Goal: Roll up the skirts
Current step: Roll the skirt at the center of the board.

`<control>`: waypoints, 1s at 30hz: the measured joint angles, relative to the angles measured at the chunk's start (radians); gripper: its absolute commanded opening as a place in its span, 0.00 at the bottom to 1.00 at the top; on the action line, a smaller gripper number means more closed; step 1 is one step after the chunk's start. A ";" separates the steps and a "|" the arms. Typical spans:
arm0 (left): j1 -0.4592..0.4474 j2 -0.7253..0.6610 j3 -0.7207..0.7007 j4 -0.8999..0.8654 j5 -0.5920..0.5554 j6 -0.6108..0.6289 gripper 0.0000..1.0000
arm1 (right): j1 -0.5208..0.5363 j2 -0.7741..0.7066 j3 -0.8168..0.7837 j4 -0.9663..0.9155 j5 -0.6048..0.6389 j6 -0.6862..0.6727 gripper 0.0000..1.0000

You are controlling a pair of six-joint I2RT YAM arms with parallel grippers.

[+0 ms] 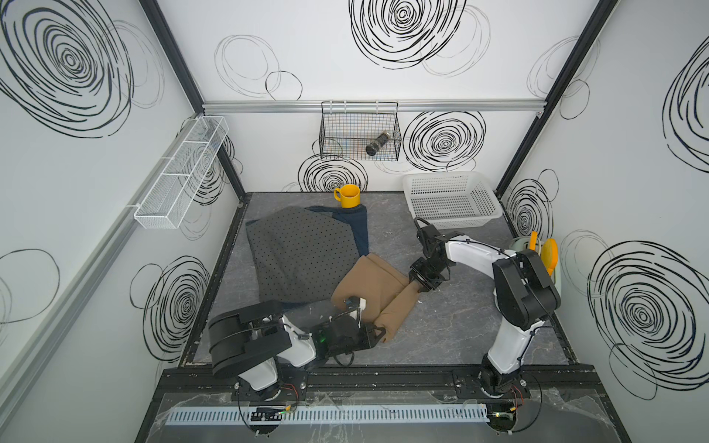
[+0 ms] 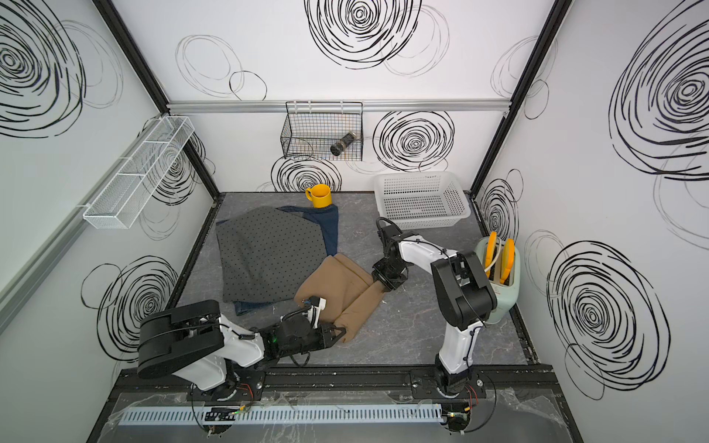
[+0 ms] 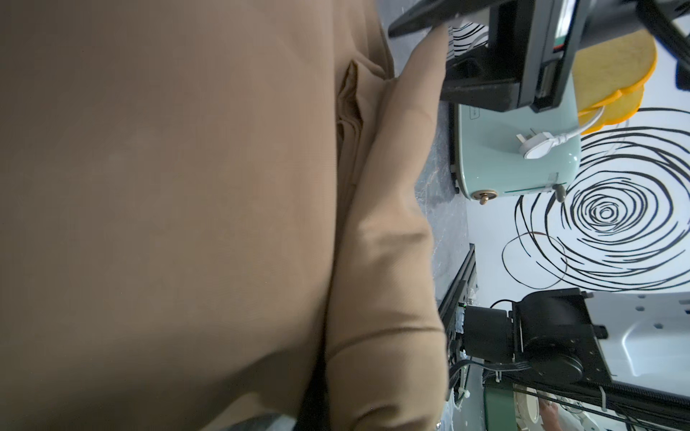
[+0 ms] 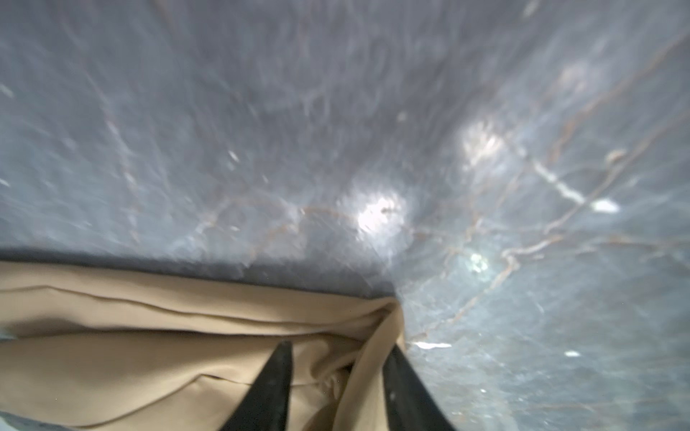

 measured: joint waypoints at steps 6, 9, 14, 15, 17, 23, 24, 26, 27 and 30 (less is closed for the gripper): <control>-0.017 -0.007 0.008 -0.040 -0.023 -0.027 0.00 | -0.048 -0.091 -0.063 0.111 0.013 -0.114 0.67; -0.023 -0.008 0.010 -0.050 -0.036 -0.045 0.00 | -0.086 -0.170 -0.106 0.154 0.005 -0.198 0.64; -0.029 -0.006 0.011 -0.056 -0.046 -0.074 0.00 | -0.105 -0.355 -0.196 0.257 -0.055 -0.383 0.43; -0.031 -0.006 0.011 -0.056 -0.048 -0.079 0.00 | -0.102 -0.388 -0.208 0.263 -0.080 -0.418 0.42; -0.032 -0.006 0.011 -0.056 -0.053 -0.090 0.00 | -0.082 -0.446 -0.220 0.262 -0.127 -0.484 0.35; -0.044 -0.006 0.011 -0.058 -0.075 -0.121 0.00 | 0.105 -0.372 -0.194 0.195 -0.193 -0.605 0.19; -0.045 -0.006 0.011 -0.058 -0.078 -0.126 0.00 | 0.125 -0.344 -0.194 0.187 -0.194 -0.612 0.18; -0.049 -0.006 0.011 -0.059 -0.084 -0.135 0.00 | 0.149 -0.295 -0.196 0.166 -0.190 -0.616 0.18; -0.051 -0.006 0.011 -0.059 -0.087 -0.140 0.00 | 0.152 -0.284 -0.198 0.164 -0.189 -0.616 0.18; -0.058 -0.003 0.011 -0.055 -0.098 -0.161 0.00 | 0.153 -0.284 -0.200 0.161 -0.185 -0.615 0.18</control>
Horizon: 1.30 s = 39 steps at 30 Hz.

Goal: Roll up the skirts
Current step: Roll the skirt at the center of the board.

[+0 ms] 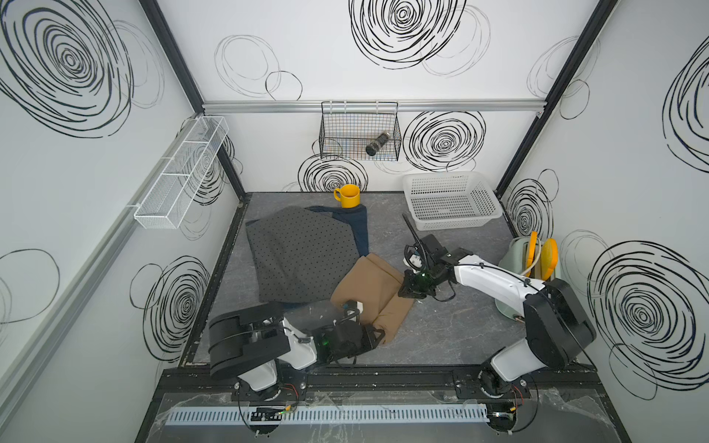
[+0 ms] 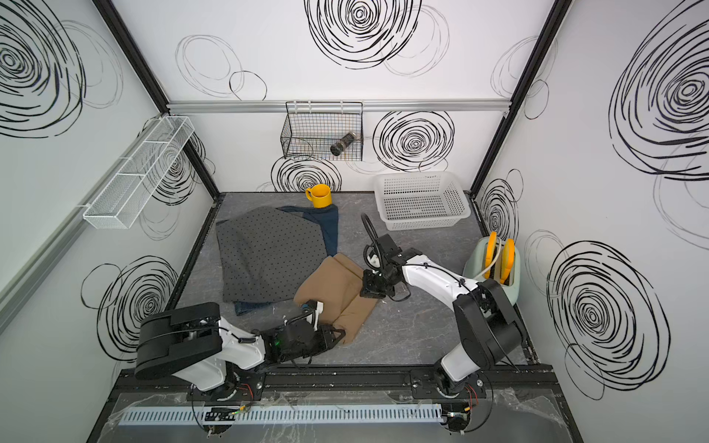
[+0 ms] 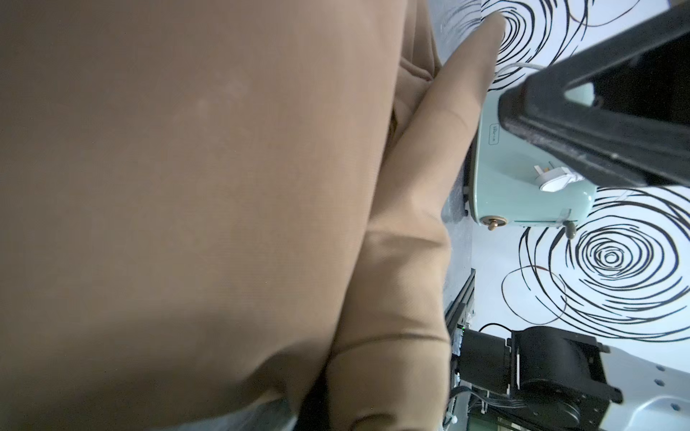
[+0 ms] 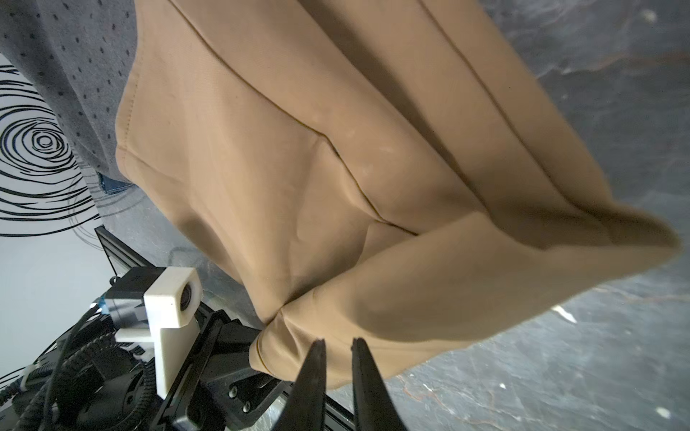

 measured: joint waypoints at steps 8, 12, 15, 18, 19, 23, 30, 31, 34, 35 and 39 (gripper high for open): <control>-0.019 0.026 0.000 0.026 -0.026 -0.043 0.00 | 0.005 -0.006 -0.017 0.000 0.012 0.003 0.20; -0.027 0.019 0.000 0.018 -0.045 -0.053 0.00 | 0.005 0.004 -0.027 0.002 0.021 0.007 0.20; -0.033 0.007 0.000 0.000 -0.060 -0.058 0.00 | 0.005 0.024 -0.027 0.011 0.022 0.008 0.20; -0.040 0.003 0.000 -0.007 -0.072 -0.067 0.00 | 0.005 0.058 -0.023 0.017 0.021 0.015 0.20; -0.043 0.003 0.000 -0.007 -0.077 -0.071 0.00 | 0.006 0.075 -0.019 0.018 0.021 0.019 0.20; -0.045 0.002 0.000 -0.008 -0.085 -0.077 0.00 | 0.009 0.133 -0.012 0.040 0.021 0.031 0.19; -0.064 -0.024 0.006 -0.053 -0.107 -0.067 0.29 | 0.019 0.172 0.018 0.046 0.026 0.053 0.17; -0.067 -0.039 0.009 -0.079 -0.111 -0.058 0.36 | 0.021 0.180 0.026 0.043 0.029 0.057 0.16; -0.089 -0.123 0.014 -0.194 -0.140 -0.029 0.49 | 0.028 0.209 0.055 0.029 0.035 0.063 0.16; -0.099 -0.156 0.018 -0.238 -0.154 -0.021 0.54 | 0.029 0.215 0.061 0.028 0.037 0.064 0.16; -0.145 -0.311 0.048 -0.455 -0.230 0.014 0.63 | 0.032 0.224 0.073 0.019 0.043 0.068 0.16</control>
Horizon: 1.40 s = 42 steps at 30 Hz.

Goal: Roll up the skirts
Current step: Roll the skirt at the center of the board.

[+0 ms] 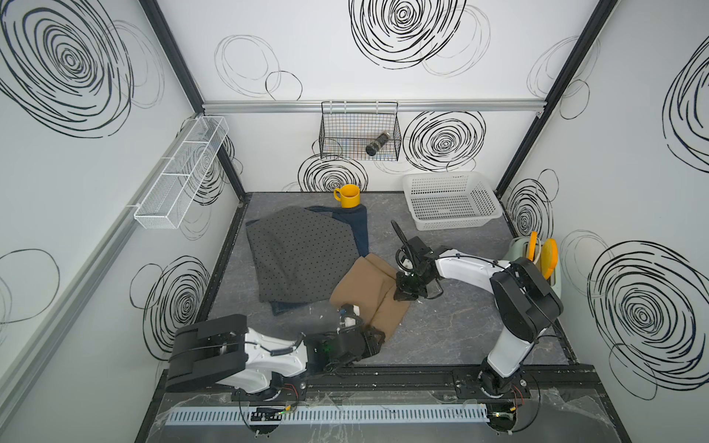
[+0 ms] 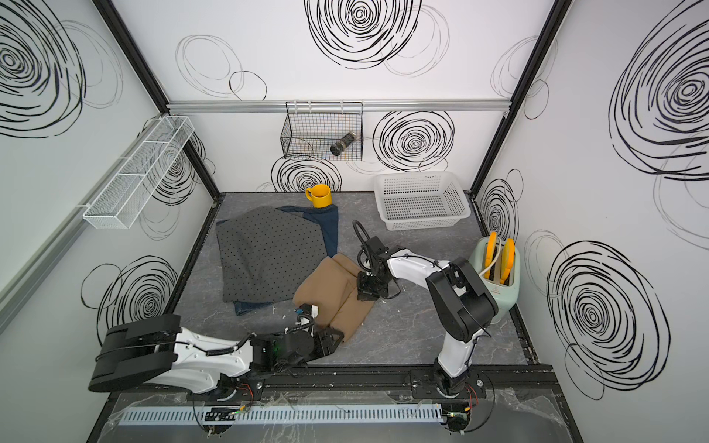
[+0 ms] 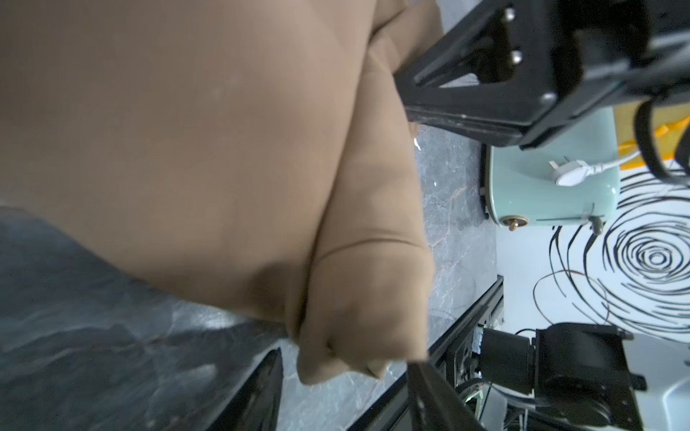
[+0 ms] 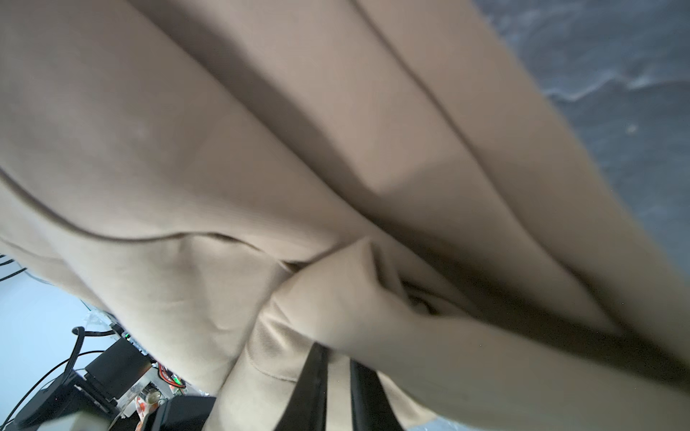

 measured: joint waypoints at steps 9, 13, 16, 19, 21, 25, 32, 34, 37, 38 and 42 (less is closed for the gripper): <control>0.050 -0.148 0.249 -0.429 -0.047 0.249 0.46 | 0.002 0.002 0.005 -0.006 0.003 0.000 0.17; 0.179 -0.091 0.397 -0.523 0.027 0.447 0.43 | 0.005 0.002 0.005 -0.006 0.005 0.000 0.17; 0.219 0.018 0.498 -0.564 0.069 0.571 0.35 | 0.006 0.002 0.005 -0.005 0.005 0.000 0.18; 0.220 0.117 0.539 -0.566 0.117 0.653 0.30 | 0.006 0.002 0.005 -0.006 0.005 -0.001 0.18; 0.217 0.159 0.533 -0.565 0.150 0.687 0.30 | 0.006 0.002 0.005 -0.005 0.004 -0.001 0.18; 0.193 0.178 0.472 -0.546 0.179 0.723 0.29 | 0.003 0.002 0.005 -0.004 -0.004 -0.003 0.20; 0.125 0.240 0.412 -0.517 0.109 0.762 0.25 | -0.029 -0.002 -0.015 0.018 -0.054 -0.003 0.21; 0.107 0.251 0.412 -0.506 0.079 0.771 0.25 | -0.041 -0.002 -0.020 0.023 -0.073 0.000 0.22; 0.090 0.272 0.412 -0.487 0.040 0.784 0.25 | -0.067 -0.002 -0.036 0.040 -0.115 0.013 0.22; 0.086 0.279 0.412 -0.480 0.031 0.787 0.25 | -0.081 -0.002 -0.044 0.047 -0.134 0.019 0.22; 0.071 0.302 0.412 -0.449 -0.008 0.803 0.24 | -0.148 -0.001 -0.074 0.072 -0.205 0.034 0.22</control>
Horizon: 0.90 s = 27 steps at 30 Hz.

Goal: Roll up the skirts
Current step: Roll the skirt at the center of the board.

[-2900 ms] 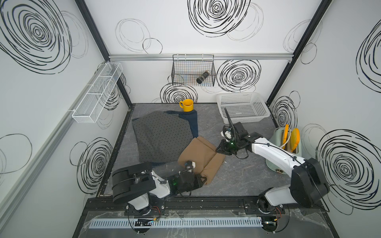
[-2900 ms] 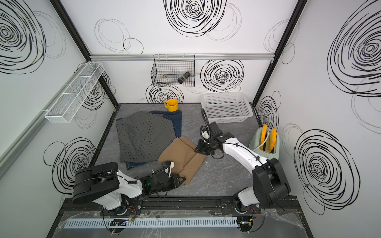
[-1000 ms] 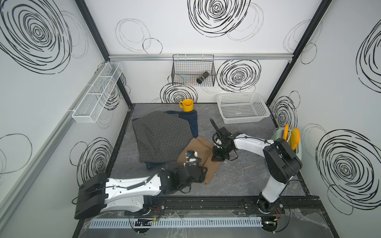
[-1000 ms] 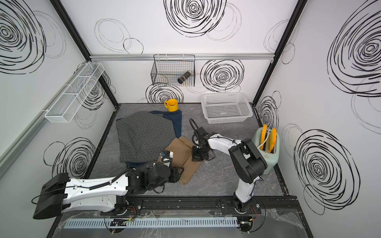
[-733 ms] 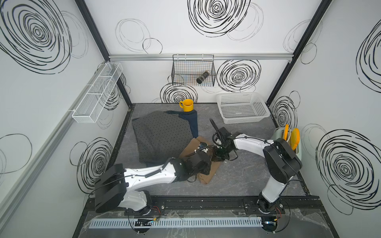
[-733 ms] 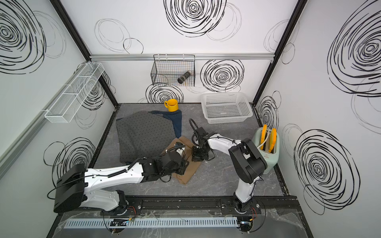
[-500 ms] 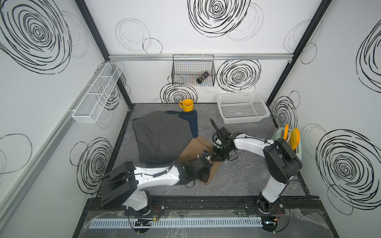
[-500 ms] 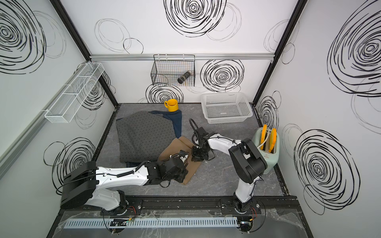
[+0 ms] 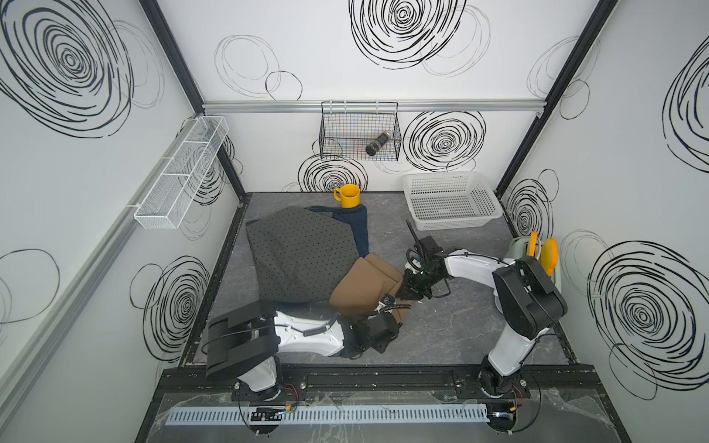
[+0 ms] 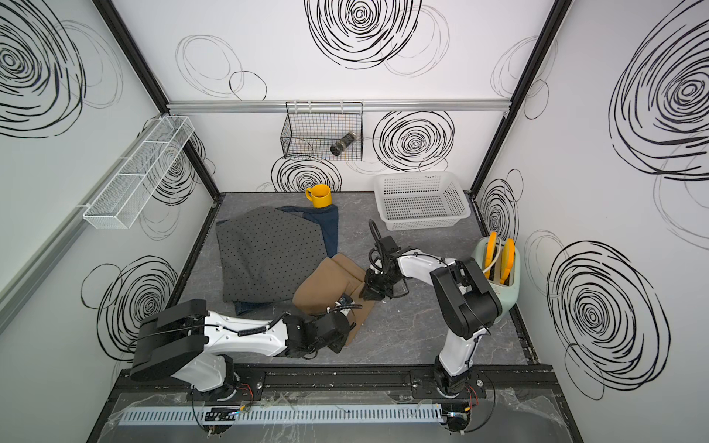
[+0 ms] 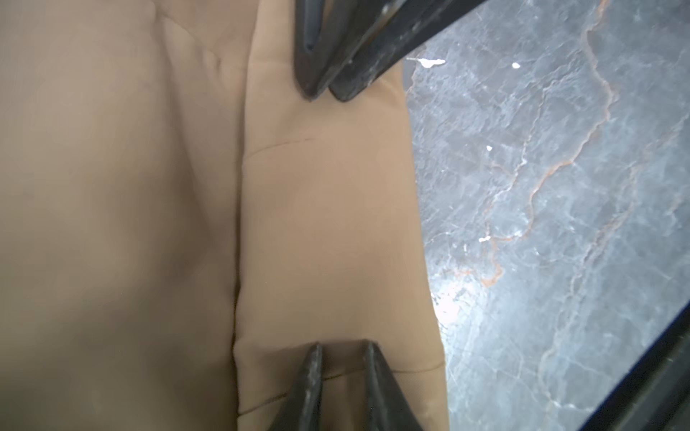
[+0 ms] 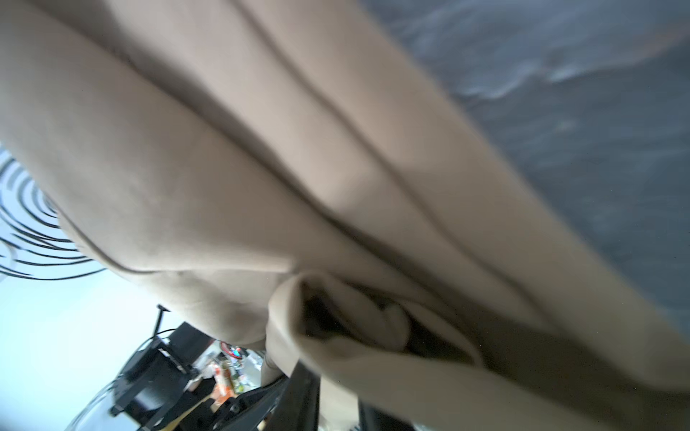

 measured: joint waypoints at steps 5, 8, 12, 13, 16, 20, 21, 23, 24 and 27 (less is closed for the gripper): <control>-0.031 0.024 0.000 0.031 -0.056 0.018 0.24 | -0.034 0.027 0.012 -0.003 -0.037 0.000 0.22; -0.047 0.031 0.001 0.034 -0.083 0.031 0.26 | -0.035 0.040 0.019 -0.002 -0.044 0.001 0.22; -0.062 0.043 0.017 0.021 -0.104 0.055 0.37 | -0.035 0.054 0.032 -0.007 -0.052 0.005 0.24; -0.068 0.045 0.023 0.014 -0.110 0.063 0.43 | -0.035 0.055 0.035 -0.008 -0.053 0.006 0.25; -0.095 0.047 0.034 0.001 -0.099 0.083 0.59 | -0.035 0.057 0.038 -0.010 -0.055 0.010 0.26; -0.141 0.061 0.048 -0.017 -0.082 0.132 0.72 | -0.029 0.061 0.041 -0.011 -0.057 0.011 0.26; -0.147 0.064 0.054 -0.026 -0.080 0.141 0.73 | -0.026 0.063 0.045 -0.013 -0.057 0.011 0.26; -0.154 0.076 0.073 -0.048 -0.084 0.155 0.76 | -0.023 0.065 0.050 -0.015 -0.056 0.010 0.27; -0.158 0.087 0.089 -0.067 -0.088 0.165 0.77 | -0.022 0.065 0.050 -0.015 -0.055 0.010 0.27; -0.166 0.123 0.132 -0.119 -0.108 0.188 0.79 | -0.022 0.065 0.050 -0.015 -0.054 0.010 0.27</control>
